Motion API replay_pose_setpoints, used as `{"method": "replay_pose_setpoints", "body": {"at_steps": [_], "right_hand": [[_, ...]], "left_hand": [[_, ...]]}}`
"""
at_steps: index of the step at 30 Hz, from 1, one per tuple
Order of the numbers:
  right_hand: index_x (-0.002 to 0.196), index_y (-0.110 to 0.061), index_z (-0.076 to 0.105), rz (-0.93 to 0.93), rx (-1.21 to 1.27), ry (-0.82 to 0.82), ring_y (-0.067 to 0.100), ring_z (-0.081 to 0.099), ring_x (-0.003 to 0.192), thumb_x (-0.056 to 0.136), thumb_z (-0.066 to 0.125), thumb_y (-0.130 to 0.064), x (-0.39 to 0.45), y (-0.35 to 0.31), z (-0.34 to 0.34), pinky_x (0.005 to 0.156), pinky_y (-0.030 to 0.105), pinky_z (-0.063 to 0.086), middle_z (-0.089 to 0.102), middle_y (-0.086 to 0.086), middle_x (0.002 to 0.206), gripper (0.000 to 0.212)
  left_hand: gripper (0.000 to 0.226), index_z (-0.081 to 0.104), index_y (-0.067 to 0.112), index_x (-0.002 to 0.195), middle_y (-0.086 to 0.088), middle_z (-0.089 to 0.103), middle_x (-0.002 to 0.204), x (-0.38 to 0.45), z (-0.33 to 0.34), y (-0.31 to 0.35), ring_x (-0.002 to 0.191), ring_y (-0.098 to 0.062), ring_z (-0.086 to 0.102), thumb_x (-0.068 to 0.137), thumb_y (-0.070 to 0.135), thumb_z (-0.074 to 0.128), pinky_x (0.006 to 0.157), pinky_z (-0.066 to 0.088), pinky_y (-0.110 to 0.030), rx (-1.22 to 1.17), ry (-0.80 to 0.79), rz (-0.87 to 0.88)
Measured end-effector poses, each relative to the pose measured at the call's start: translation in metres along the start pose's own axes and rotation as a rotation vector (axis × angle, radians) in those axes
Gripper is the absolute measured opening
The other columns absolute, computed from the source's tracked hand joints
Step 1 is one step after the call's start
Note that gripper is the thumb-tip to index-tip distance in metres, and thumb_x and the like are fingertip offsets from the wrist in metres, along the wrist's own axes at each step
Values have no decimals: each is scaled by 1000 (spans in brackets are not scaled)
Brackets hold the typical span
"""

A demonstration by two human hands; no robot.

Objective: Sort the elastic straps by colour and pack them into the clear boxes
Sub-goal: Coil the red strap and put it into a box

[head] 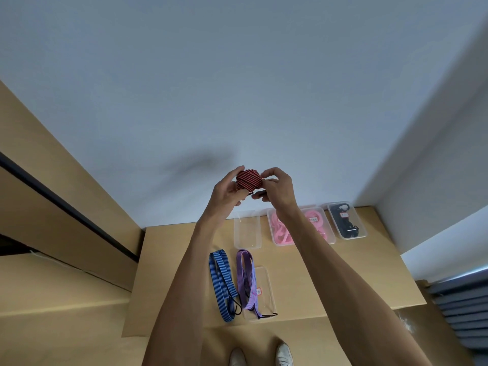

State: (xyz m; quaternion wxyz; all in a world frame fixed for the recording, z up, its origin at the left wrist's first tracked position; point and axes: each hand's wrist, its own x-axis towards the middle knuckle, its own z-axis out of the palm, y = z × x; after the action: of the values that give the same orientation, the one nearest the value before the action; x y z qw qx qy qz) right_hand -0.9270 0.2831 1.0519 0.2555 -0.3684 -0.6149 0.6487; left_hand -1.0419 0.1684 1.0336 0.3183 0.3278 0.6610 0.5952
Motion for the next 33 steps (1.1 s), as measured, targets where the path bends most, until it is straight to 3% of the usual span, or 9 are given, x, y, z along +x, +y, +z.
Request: {"method": "replay_pose_setpoints", "body": {"at_steps": [3,5,9,12,15,19,23,28,33], "right_hand": [[88,-7,67,50,43,-27,26,72,60,83,54,1,2,-4,-6,49,21,49,74,9,72,16],[89,-2,70,78,97,-89,26,72,64,85,54,1,1,-6,-7,55,23,52,73,14,73,17],[98,6,72,156,231,-274,26,74,82,85,51,-4,-1,-13,-10,63,21,54,73,21,83,27],[110,8,67,201,358,-365,28,73,100,88,50,2,-1,-14,-10,75,22,57,73,25,98,28],[111,6,67,165,463,-390,27,71,104,95,56,0,-2,-11,-11,81,20,56,72,25,101,21],[106,0,68,111,484,-360,24,71,92,101,57,-16,1,-8,-9,78,21,57,71,20,93,20],[92,-10,68,63,421,-237,17,58,71,100,58,-31,1,-3,-7,63,25,48,65,3,87,25],[75,-15,66,-142,201,-106,15,51,60,100,59,-28,-5,-4,1,54,26,44,69,4,87,28],[77,-12,66,-304,1,-87,22,52,42,99,59,-23,-3,-21,6,44,27,43,71,11,75,26]], "left_hand": [[48,57,35,125,7,67,116,-1,-5,-2,103,-2,64,82,21,74,78,52,-21,63,-23,62],[50,55,29,127,10,62,130,-1,-5,-4,118,-1,59,83,14,75,88,53,-23,2,2,81],[47,61,35,121,5,70,115,0,1,-3,108,-16,68,79,17,69,86,58,-31,-173,103,82],[44,65,20,121,-3,72,111,3,-1,-4,102,-21,70,77,22,69,80,59,-31,-333,210,46],[36,66,11,114,-6,73,103,6,-5,-7,96,-21,71,81,24,68,78,58,-31,-450,279,-12],[38,64,8,108,-12,69,108,4,-9,-12,104,-28,68,82,36,66,84,53,-32,-570,311,-92],[34,69,15,101,-4,74,99,1,-10,-15,99,-18,69,80,41,68,83,53,-29,-596,356,-108],[41,70,12,92,-4,73,92,-2,-9,-19,96,-19,68,70,46,73,83,54,-33,-451,275,-85],[38,70,11,92,-4,70,90,-2,-5,-14,92,-20,68,74,45,68,76,53,-32,-374,168,-85]]}}
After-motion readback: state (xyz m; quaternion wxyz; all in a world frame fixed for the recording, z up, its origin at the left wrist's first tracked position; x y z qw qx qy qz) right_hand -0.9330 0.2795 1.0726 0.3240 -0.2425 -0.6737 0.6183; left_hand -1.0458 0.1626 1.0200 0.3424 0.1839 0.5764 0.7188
